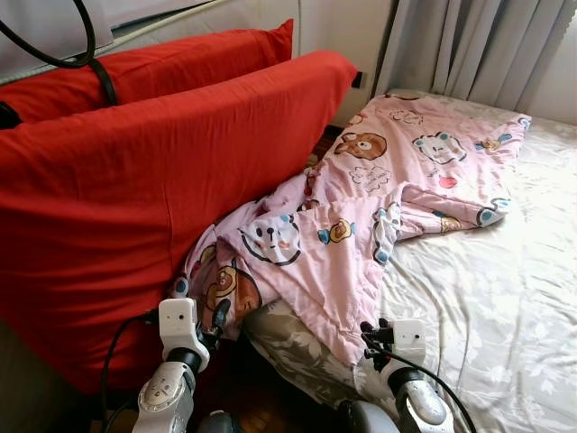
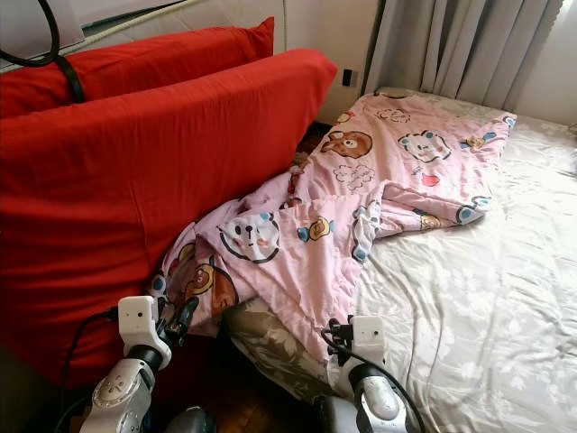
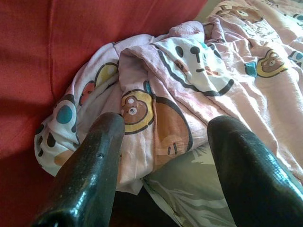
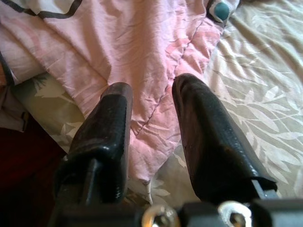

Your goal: Clean up the room

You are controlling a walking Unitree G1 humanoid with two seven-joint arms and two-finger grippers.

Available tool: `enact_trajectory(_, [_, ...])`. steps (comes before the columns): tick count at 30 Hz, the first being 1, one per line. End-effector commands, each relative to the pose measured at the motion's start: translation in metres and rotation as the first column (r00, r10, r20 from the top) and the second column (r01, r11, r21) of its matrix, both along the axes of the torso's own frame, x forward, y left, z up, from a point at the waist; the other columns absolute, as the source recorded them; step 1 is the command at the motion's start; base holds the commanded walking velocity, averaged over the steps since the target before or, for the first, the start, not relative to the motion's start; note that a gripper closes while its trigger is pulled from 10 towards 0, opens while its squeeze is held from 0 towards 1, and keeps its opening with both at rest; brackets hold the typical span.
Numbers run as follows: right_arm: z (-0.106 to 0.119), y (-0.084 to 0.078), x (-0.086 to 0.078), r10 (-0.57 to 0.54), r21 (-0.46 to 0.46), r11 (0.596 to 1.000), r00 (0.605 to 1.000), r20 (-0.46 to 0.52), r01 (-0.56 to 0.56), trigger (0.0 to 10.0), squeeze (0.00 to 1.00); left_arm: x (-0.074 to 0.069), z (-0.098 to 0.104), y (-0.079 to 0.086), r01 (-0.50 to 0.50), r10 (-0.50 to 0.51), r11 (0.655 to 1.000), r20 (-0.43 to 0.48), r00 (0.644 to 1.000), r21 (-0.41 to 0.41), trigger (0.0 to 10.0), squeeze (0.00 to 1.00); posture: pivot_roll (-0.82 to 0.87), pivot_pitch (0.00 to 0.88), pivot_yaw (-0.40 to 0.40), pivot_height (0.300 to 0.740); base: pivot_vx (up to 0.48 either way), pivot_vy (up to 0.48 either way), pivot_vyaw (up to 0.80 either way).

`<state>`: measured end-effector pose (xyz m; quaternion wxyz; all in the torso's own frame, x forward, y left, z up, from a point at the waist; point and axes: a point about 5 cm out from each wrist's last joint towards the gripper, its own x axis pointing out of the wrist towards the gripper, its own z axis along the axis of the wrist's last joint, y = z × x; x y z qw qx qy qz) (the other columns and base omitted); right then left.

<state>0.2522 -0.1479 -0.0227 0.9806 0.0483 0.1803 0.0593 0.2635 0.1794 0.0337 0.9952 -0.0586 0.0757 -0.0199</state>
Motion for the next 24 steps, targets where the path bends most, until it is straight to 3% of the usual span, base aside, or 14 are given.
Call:
enact_trajectory(1, [-0.0003, 0.0011, -0.0022, 0.006, 0.005, 1.0, 1.0, 0.012, -0.006, 10.0, 0.0, -0.001, -0.0034, 0.0007, 0.002, -0.002, 1.0, -0.021, 1.0, 0.003, 10.0, 0.0, -0.01, 0.035, -0.012, 0.592, 0.0, 0.0, 0.0])
enact_trajectory(17, [-0.0004, 0.0036, -0.0022, 0.024, 0.001, 1.0, 1.0, 0.013, -0.024, 10.0, 0.0, -0.0014, -0.0041, 0.0006, 0.003, -0.003, 1.0, -0.025, 1.0, 0.001, 10.0, 0.0, -0.01, 0.04, -0.013, 0.592, 0.0, 0.0, 0.0])
enact_trajectory(24, [0.0001, 0.0067, -0.0022, 0.039, 0.005, 0.999, 0.999, 0.019, -0.039, 10.0, 0.0, -0.0007, -0.0042, 0.0002, 0.007, -0.007, 1.0, -0.026, 1.0, 0.001, 10.0, 0.0, -0.01, 0.039, -0.012, 0.592, 0.0, 0.0, 0.69])
